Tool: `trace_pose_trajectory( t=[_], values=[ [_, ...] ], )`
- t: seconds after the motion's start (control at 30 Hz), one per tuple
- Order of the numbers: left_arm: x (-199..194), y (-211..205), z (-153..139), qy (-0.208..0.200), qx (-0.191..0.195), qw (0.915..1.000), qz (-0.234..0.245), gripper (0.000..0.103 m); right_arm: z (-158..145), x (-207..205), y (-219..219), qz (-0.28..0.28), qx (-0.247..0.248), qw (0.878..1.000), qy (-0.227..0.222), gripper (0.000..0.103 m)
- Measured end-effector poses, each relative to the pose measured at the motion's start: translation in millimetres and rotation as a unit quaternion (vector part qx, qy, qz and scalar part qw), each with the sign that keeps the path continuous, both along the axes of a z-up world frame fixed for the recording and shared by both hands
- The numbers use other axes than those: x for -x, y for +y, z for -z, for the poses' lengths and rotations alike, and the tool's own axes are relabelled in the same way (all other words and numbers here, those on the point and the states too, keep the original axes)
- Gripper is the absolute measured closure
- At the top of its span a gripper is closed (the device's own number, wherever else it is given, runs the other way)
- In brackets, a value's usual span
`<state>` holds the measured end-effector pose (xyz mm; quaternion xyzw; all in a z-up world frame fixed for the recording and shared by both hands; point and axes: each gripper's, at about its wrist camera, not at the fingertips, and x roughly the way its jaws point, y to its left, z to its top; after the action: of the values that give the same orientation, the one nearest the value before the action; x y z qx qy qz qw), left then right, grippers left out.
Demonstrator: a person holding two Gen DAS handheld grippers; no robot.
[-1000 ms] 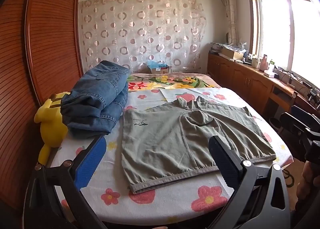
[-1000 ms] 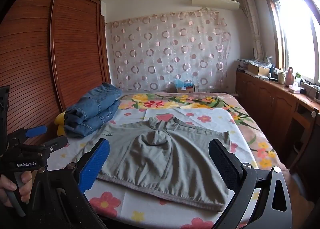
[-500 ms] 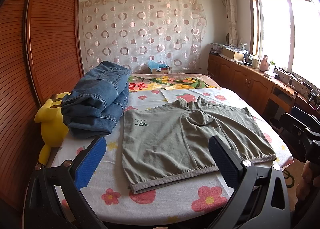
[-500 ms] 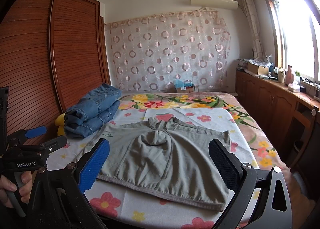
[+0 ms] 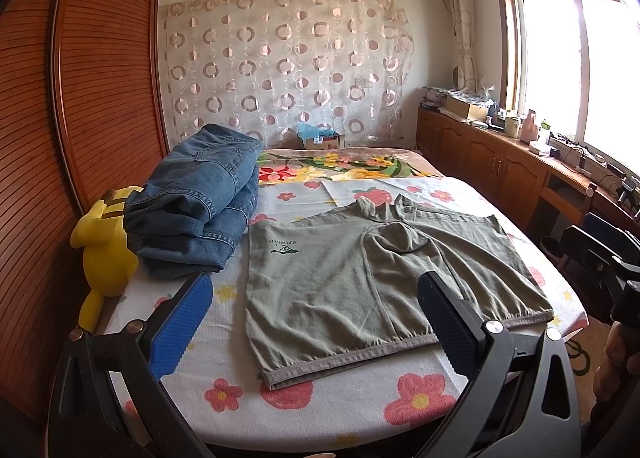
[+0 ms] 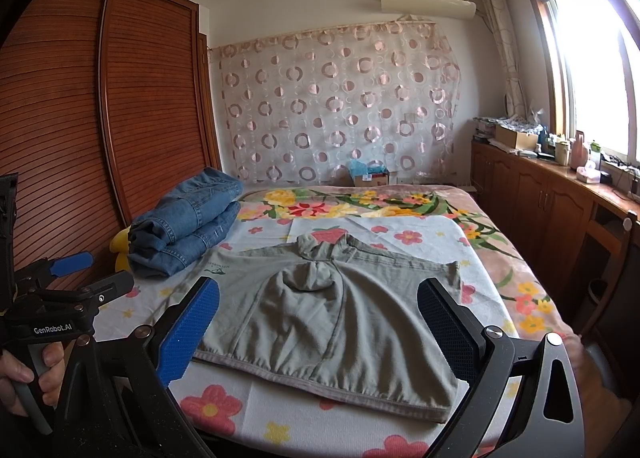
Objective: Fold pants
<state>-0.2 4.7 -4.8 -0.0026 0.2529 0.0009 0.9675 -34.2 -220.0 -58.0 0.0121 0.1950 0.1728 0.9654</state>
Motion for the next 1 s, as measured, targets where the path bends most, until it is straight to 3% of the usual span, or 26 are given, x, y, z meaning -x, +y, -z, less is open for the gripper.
trace_pose_trajectory(
  t=[1.0],
  values=[
    [0.5,2.6,-1.4,0.001,0.000,1.0000,-0.002,0.001,0.1,0.7,0.4,0.000,-0.001,1.000,-0.001,0.003]
  ],
)
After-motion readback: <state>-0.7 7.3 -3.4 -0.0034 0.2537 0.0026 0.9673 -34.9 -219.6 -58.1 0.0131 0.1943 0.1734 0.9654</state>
